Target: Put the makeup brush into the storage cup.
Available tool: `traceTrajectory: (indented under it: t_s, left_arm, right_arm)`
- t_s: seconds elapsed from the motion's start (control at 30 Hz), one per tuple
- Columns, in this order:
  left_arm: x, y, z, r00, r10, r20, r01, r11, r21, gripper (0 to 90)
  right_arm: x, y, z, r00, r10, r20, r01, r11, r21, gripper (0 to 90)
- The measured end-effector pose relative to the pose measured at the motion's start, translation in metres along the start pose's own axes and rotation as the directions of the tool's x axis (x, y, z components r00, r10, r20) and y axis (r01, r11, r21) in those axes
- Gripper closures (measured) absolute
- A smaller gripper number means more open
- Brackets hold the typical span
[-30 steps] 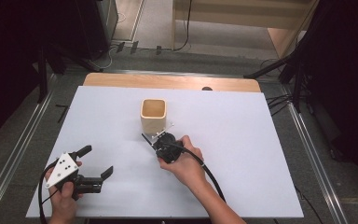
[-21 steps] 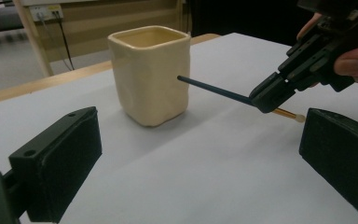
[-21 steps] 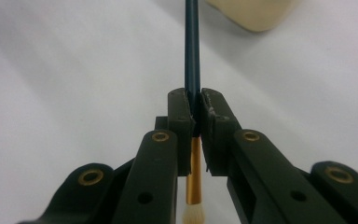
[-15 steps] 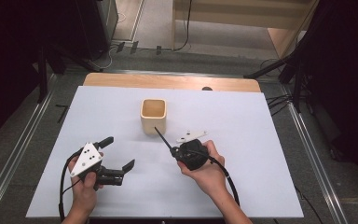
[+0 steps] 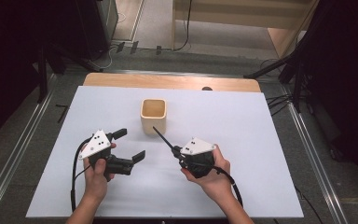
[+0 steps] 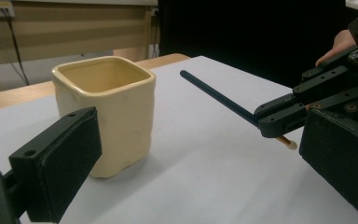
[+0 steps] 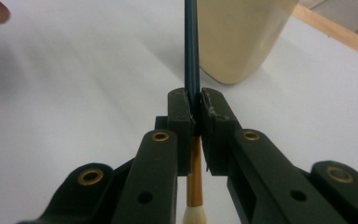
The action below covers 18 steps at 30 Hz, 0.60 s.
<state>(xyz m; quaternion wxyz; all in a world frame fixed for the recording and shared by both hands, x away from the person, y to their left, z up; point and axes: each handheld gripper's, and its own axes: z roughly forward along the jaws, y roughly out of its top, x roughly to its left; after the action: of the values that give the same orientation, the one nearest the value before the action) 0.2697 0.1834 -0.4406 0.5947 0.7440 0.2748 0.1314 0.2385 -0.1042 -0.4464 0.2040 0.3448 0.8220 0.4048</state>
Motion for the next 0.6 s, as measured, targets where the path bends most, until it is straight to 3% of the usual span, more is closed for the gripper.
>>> traceTrajectory:
  t_s: [0.03, 0.1, 0.3, 0.47, 0.5, 0.53, 0.6]
  left_arm:
    - [0.002, 0.001, 0.002, 0.9993, -0.019, 0.032, 0.019, 0.9998, 0.004, 0.0]
    - [0.002, 0.003, 0.007, 0.9977, -0.016, 0.066, 0.013, 0.9989, 0.045, 0.0]
    - [0.002, 0.005, 0.011, 0.9919, -0.076, 0.102, 0.069, 0.9948, 0.075, 9.2]
    - [0.001, 0.005, 0.014, 0.9871, -0.113, 0.114, 0.100, 0.9885, 0.114, 19.1]
    - [0.001, 0.005, 0.014, 0.9871, -0.113, 0.114, 0.100, 0.9885, 0.114, 21.3]
    - [0.001, 0.005, 0.015, 0.9845, -0.128, 0.119, 0.114, 0.9863, 0.119, 24.2]
    - [0.002, 0.005, 0.015, 0.9815, -0.144, 0.126, 0.129, 0.9843, 0.120, 28.4]
  right_arm:
    - [0.001, -0.001, 0.000, 0.9998, -0.014, -0.016, 0.013, 0.999, -0.031, 84.5]
    - [0.001, -0.002, -0.001, 0.9984, -0.045, -0.034, 0.043, 0.997, -0.059, 84.4]
    - [0.001, -0.008, 0.002, 0.9937, -0.106, -0.035, 0.102, 0.990, -0.102, 84.4]
    - [0.003, -0.011, 0.005, 0.9742, -0.223, -0.036, 0.217, 0.968, -0.126, 84.4]
    - [0.003, -0.011, 0.005, 0.9742, -0.223, -0.036, 0.217, 0.968, -0.126, 84.4]
    - [0.005, -0.012, 0.007, 0.9659, -0.256, -0.040, 0.249, 0.960, -0.130, 84.4]
    - [0.006, -0.012, 0.008, 0.9600, -0.277, -0.043, 0.269, 0.954, -0.133, 84.4]
